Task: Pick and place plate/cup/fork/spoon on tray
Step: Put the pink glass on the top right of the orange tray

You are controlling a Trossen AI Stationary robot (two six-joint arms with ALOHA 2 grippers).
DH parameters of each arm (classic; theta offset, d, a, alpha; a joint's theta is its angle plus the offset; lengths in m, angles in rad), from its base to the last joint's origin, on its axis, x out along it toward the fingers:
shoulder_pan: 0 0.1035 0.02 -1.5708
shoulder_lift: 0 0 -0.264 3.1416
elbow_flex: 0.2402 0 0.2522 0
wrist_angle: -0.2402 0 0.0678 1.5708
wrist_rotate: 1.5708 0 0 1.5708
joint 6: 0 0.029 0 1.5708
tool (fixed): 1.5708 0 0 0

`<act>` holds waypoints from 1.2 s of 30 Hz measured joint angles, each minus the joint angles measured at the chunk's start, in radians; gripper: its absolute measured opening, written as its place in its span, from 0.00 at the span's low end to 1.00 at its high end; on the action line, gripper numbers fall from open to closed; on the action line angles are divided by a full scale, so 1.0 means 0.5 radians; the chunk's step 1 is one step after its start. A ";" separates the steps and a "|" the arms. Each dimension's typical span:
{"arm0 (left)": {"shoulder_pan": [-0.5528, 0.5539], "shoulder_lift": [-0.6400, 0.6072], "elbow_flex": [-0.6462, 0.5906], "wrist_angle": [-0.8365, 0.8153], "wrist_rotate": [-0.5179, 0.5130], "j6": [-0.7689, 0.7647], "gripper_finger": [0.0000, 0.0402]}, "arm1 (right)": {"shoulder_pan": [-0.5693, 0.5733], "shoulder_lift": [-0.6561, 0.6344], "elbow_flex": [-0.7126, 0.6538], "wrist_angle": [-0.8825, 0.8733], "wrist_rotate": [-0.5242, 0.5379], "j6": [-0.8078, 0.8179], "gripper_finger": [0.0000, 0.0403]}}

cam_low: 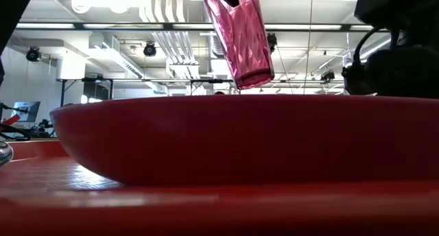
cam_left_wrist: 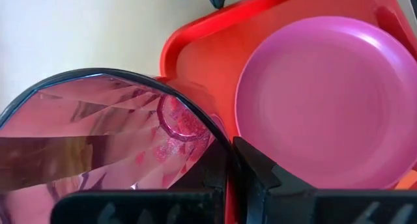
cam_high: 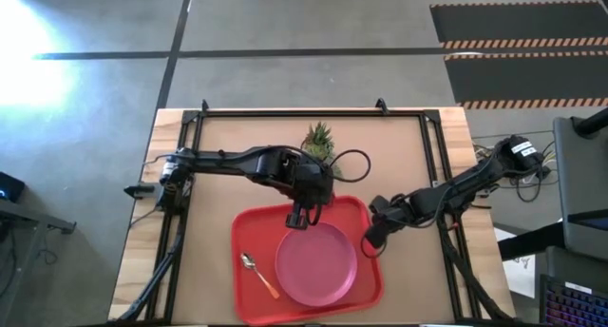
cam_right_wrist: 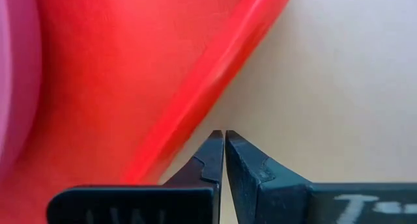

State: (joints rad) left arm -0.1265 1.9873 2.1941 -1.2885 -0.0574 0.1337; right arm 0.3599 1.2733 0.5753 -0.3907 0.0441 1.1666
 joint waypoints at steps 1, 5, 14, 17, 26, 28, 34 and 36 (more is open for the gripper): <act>0.000 0.000 -0.010 0.006 0.001 0.000 0.00 | 0.001 -0.011 0.005 -0.026 -0.005 -0.013 0.02; 0.006 0.000 -0.104 0.072 0.177 0.006 0.00 | 0.001 -0.122 0.081 -0.343 0.032 -0.032 0.02; 0.022 0.004 -0.414 0.507 0.389 0.080 0.00 | 0.002 -0.561 0.474 -1.316 0.396 0.054 0.02; 0.038 0.004 -0.417 0.575 0.354 0.140 0.00 | 0.002 -0.694 0.583 -1.364 0.564 0.041 0.02; 0.152 0.004 -0.391 0.684 0.343 0.218 0.00 | 0.003 -0.817 0.794 -1.364 0.814 -0.150 0.02; 0.162 0.004 -0.423 0.671 0.343 0.253 0.00 | 0.003 -0.812 0.816 -1.362 0.823 -0.177 0.02; 0.188 0.044 -0.448 0.677 0.359 0.294 0.00 | 0.003 -0.804 0.830 -1.367 0.857 -0.211 0.02; 0.199 0.069 -0.448 0.677 0.364 0.322 0.00 | 0.003 -0.804 0.834 -1.367 0.858 -0.212 0.02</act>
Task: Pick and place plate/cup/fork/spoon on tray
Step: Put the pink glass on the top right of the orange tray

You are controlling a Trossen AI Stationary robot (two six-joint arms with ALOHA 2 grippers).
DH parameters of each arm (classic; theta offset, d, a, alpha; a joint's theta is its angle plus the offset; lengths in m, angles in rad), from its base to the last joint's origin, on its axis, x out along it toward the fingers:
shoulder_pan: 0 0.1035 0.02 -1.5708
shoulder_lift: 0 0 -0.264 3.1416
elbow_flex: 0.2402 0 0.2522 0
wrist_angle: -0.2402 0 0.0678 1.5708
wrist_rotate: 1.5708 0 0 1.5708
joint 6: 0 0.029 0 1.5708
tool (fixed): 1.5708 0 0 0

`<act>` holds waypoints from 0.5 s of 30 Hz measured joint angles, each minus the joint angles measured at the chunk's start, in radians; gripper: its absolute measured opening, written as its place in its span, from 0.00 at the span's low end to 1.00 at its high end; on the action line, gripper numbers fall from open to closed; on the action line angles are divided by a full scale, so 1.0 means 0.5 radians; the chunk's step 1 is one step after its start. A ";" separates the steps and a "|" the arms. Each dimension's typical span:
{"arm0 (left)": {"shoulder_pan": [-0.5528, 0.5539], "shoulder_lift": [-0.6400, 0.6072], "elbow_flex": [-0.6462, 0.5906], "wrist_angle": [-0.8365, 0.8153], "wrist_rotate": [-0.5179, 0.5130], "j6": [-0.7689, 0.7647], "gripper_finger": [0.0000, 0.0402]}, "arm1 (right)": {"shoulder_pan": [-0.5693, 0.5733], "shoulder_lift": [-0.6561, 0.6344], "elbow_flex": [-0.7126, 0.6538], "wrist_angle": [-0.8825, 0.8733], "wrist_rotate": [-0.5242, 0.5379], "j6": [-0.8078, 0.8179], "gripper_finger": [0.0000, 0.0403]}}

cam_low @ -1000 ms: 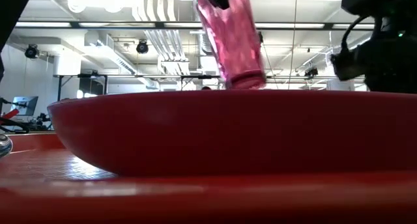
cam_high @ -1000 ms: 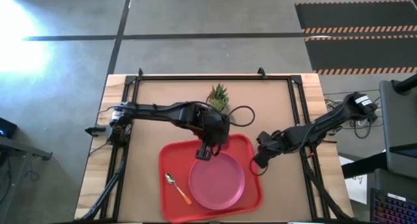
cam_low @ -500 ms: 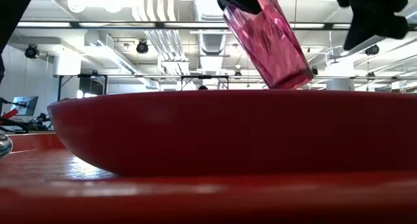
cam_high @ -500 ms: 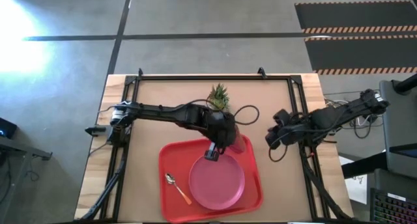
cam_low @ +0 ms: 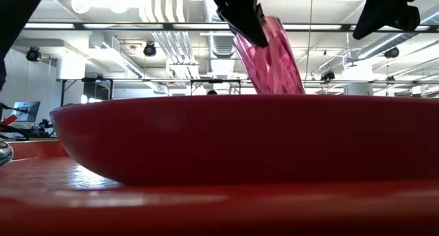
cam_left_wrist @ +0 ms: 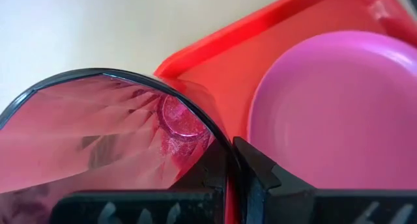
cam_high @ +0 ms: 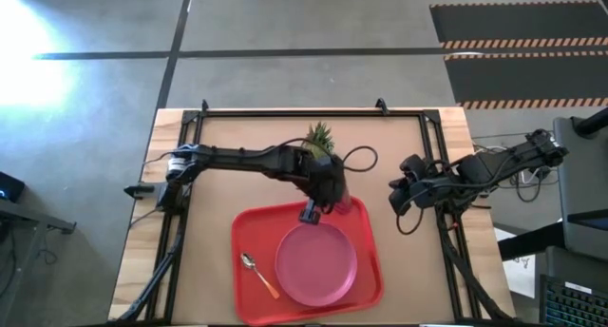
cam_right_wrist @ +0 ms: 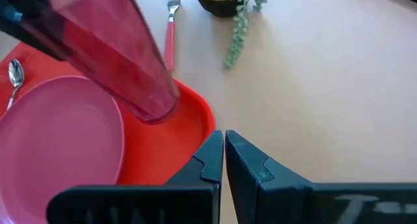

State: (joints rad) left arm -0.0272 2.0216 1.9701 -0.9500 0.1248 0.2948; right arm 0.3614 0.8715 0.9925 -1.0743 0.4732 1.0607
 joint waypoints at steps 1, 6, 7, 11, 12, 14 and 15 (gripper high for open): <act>0.003 0.014 0.001 0.000 0.004 0.001 0.00 | 0.000 0.000 0.001 0.001 0.000 0.000 0.02; 0.003 0.087 0.001 -0.003 0.113 0.037 0.00 | 0.000 0.000 0.001 0.001 0.001 0.003 0.02; 0.002 0.095 0.000 -0.005 0.115 0.044 0.00 | 0.000 0.000 0.001 0.001 0.001 0.004 0.02; 0.003 0.107 0.000 -0.003 0.157 0.054 0.00 | 0.000 0.000 0.001 0.001 0.001 0.006 0.02; 0.003 0.108 0.000 -0.002 0.158 0.054 0.00 | 0.000 0.000 0.002 0.001 0.001 0.007 0.02; 0.003 0.108 0.000 -0.002 0.159 0.054 0.00 | 0.000 0.000 0.002 0.001 0.001 0.008 0.02; 0.002 0.108 0.000 -0.002 0.160 0.054 0.00 | 0.000 0.000 0.001 0.001 0.001 0.007 0.02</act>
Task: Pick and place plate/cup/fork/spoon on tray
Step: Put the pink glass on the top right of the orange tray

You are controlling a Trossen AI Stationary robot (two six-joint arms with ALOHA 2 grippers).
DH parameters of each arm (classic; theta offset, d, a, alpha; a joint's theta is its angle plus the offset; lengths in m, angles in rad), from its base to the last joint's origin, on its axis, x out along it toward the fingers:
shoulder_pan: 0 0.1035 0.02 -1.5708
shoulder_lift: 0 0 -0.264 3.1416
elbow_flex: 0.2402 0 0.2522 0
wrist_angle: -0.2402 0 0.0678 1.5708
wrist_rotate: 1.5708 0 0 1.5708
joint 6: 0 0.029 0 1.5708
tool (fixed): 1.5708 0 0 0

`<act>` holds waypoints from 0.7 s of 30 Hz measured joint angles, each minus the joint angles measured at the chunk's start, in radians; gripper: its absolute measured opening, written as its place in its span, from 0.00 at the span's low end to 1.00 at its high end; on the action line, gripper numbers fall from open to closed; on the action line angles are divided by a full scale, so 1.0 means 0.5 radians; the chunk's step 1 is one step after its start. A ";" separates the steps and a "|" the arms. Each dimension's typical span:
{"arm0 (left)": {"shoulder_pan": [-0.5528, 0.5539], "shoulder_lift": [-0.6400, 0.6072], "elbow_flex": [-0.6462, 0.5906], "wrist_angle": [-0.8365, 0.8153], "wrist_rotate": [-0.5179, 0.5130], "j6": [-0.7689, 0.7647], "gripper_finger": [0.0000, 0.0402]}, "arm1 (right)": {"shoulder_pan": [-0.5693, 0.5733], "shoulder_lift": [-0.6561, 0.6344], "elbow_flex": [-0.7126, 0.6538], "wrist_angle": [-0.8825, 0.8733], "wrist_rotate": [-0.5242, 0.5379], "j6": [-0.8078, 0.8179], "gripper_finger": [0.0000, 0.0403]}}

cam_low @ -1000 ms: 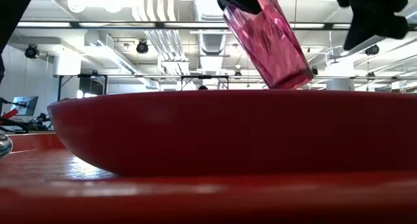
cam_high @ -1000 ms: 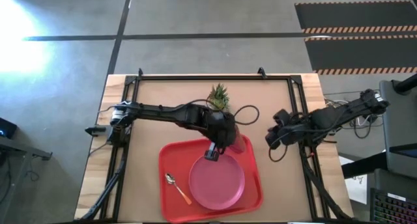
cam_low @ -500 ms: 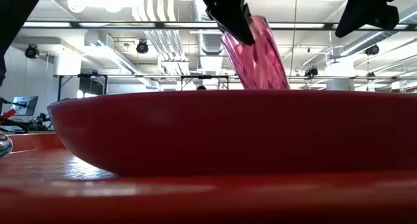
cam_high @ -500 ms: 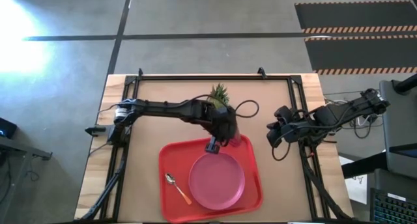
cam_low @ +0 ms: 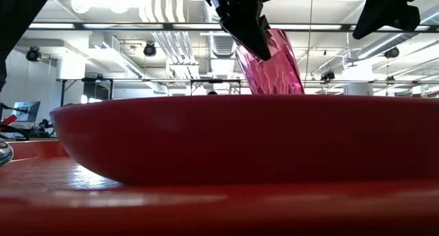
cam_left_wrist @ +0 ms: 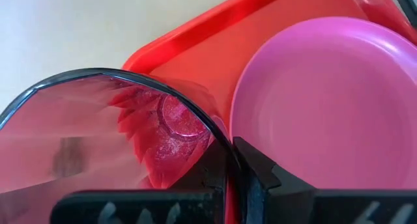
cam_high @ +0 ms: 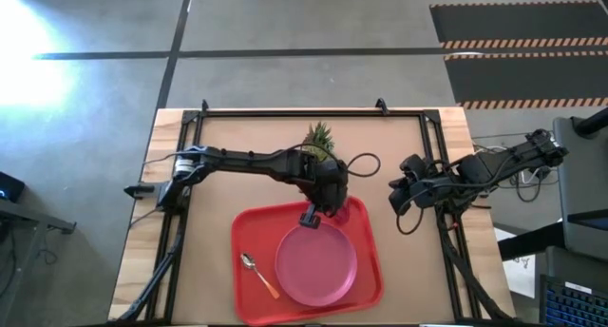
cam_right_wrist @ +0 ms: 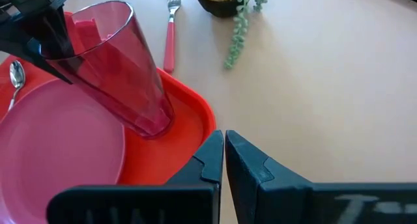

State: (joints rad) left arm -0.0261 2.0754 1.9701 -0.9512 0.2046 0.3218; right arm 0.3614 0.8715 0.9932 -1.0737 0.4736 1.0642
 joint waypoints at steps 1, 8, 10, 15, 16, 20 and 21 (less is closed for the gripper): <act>0.000 0.000 0.000 0.000 0.006 0.000 0.00 | 0.000 0.000 0.000 0.000 0.000 0.000 0.02; 0.000 0.000 0.000 0.002 0.104 0.001 0.00 | 0.000 0.000 0.000 0.000 0.000 -0.002 0.02; 0.000 0.000 0.000 0.003 0.105 0.001 0.00 | 0.000 0.000 0.000 0.000 0.000 -0.002 0.02; 0.000 0.000 -0.006 0.015 0.105 0.001 0.00 | 0.000 0.000 0.001 0.000 -0.001 -0.003 0.02; 0.000 0.000 -0.018 0.029 0.106 0.002 0.00 | 0.000 0.000 0.000 0.000 -0.001 -0.003 0.02; 0.000 0.000 -0.098 0.082 0.105 0.002 0.00 | 0.000 0.000 0.000 0.001 -0.001 -0.004 0.02; 0.000 0.000 -0.121 0.079 0.106 0.002 0.00 | 0.000 -0.001 0.000 0.001 -0.001 -0.004 0.02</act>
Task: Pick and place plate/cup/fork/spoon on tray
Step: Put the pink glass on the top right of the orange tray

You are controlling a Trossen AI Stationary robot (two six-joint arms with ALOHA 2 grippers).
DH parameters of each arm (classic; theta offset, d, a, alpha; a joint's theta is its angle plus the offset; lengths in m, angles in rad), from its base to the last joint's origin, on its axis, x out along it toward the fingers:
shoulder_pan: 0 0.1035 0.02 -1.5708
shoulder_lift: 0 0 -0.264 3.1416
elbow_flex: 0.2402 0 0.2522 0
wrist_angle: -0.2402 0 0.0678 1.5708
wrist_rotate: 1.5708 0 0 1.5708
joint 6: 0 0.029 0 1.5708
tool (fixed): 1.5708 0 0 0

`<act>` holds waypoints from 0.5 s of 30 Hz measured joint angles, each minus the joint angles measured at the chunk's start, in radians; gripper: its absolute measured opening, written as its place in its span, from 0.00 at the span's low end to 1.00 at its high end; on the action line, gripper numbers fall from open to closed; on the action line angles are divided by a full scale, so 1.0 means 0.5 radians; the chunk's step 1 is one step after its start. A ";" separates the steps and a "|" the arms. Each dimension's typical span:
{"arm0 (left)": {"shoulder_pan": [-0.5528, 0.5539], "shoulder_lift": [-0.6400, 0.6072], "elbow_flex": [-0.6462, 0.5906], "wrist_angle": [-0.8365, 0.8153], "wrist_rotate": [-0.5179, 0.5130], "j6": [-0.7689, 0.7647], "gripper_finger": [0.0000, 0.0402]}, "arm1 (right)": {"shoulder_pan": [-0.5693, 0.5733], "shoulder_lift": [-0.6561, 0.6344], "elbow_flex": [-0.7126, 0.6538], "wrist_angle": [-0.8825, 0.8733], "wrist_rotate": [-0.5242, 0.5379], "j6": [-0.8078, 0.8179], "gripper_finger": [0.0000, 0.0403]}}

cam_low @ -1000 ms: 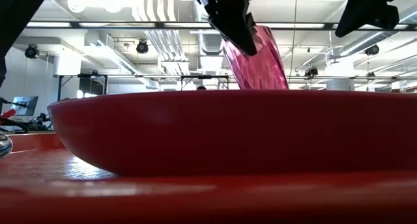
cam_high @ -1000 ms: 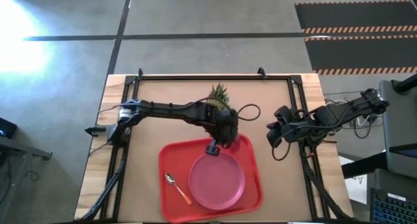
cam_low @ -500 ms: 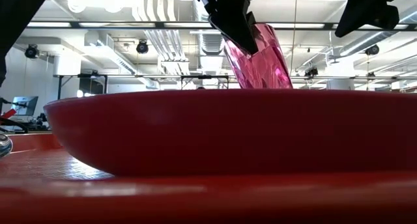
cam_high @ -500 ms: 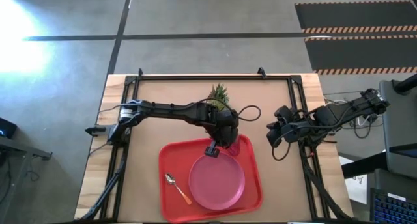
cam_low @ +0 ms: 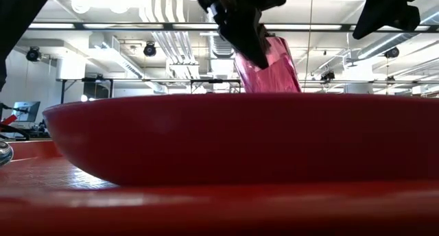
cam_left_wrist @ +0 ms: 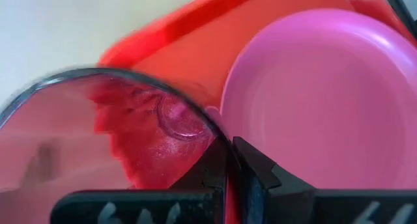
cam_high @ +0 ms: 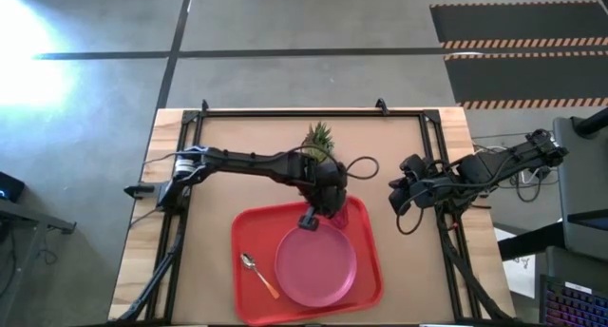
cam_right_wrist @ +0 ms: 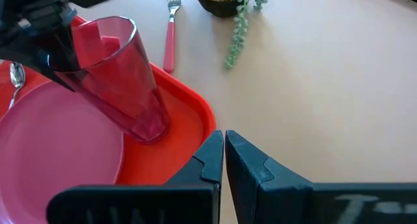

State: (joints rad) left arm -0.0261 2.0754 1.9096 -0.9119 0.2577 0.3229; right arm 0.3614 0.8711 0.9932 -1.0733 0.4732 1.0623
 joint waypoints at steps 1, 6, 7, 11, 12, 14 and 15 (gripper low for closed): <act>0.000 0.000 -0.018 0.007 -0.001 0.002 0.00 | 0.000 0.000 0.000 0.000 0.000 -0.001 0.02; -0.003 -0.004 -0.038 0.006 -0.106 0.053 0.00 | 0.000 0.000 0.000 0.000 -0.001 -0.015 0.02; -0.003 -0.004 -0.027 0.000 -0.118 0.054 0.00 | 0.000 0.000 0.000 0.000 -0.001 -0.015 0.02; -0.002 -0.001 0.005 -0.030 -0.149 0.048 0.00 | 0.000 0.000 0.000 0.000 -0.001 -0.018 0.02; -0.002 0.000 0.012 -0.032 -0.149 0.048 0.00 | 0.000 0.000 0.000 0.000 -0.001 -0.025 0.02; -0.004 0.002 0.027 -0.040 -0.151 0.047 0.00 | 0.000 0.000 0.000 0.000 -0.002 -0.033 0.02; -0.009 0.002 0.034 -0.041 -0.151 0.046 0.00 | 0.000 0.000 0.000 0.000 -0.002 -0.033 0.02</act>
State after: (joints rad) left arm -0.0305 2.0766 1.9264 -0.9325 0.1822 0.3458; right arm 0.3614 0.8711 0.9932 -1.0733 0.4725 1.0458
